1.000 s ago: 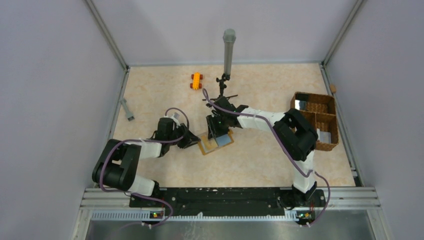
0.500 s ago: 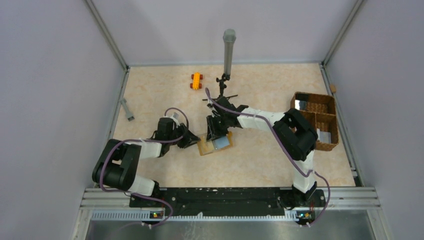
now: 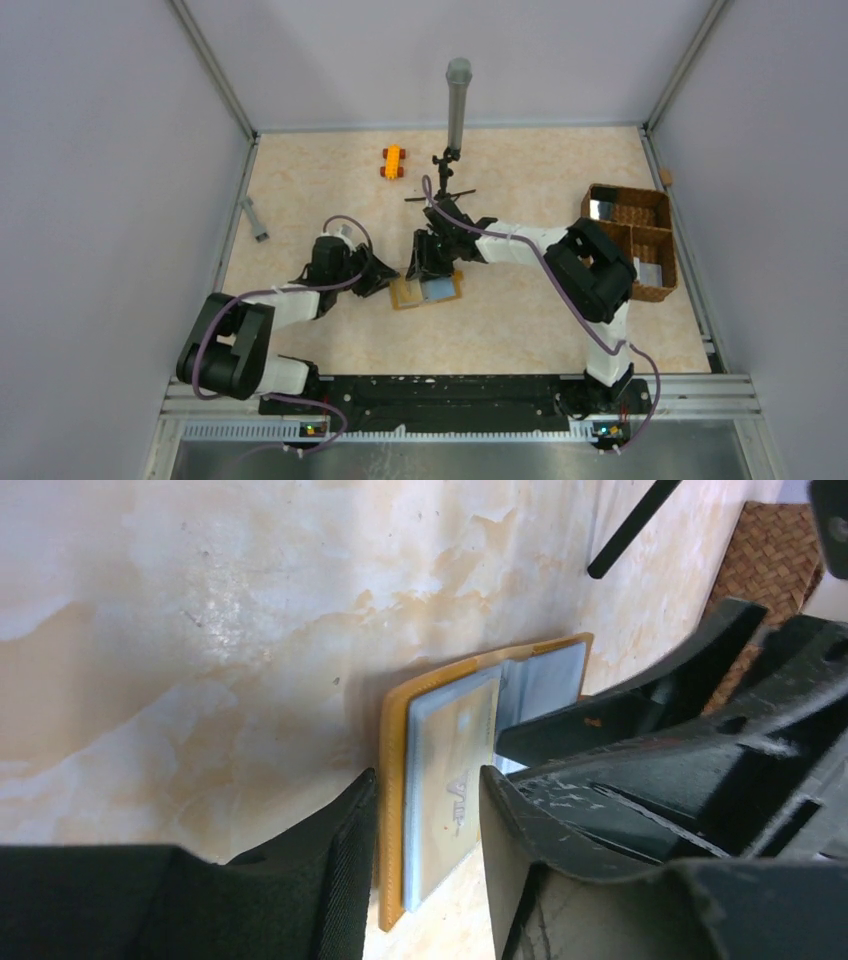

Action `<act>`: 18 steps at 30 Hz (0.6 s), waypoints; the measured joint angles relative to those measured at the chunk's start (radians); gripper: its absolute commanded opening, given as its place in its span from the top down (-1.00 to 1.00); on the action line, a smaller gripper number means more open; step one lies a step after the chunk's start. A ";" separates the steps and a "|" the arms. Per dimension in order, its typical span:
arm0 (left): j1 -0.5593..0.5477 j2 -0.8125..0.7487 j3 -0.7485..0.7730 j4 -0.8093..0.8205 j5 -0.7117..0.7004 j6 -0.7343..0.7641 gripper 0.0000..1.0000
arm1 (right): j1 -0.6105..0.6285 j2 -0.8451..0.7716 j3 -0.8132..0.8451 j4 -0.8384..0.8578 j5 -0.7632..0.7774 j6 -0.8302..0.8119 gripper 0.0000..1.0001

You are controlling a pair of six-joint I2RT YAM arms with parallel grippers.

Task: Put the credit cards into the card holder
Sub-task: Insert the credit card into the card holder, then pick up the credit card from the storage box.

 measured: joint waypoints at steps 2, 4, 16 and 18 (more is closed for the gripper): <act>0.000 -0.022 0.002 -0.033 -0.018 0.019 -0.18 | 0.002 -0.022 0.000 -0.018 0.028 -0.011 -0.02; 0.002 -0.045 0.009 -0.078 -0.038 0.037 -0.37 | 0.003 -0.062 0.000 -0.048 0.066 -0.031 -0.08; 0.118 -0.277 0.162 -0.455 -0.111 0.217 -0.96 | -0.105 -0.461 -0.040 -0.322 0.318 -0.173 -0.17; 0.155 -0.311 0.233 -0.535 -0.095 0.264 -0.97 | -0.164 -0.521 -0.048 -0.394 0.360 -0.195 -0.18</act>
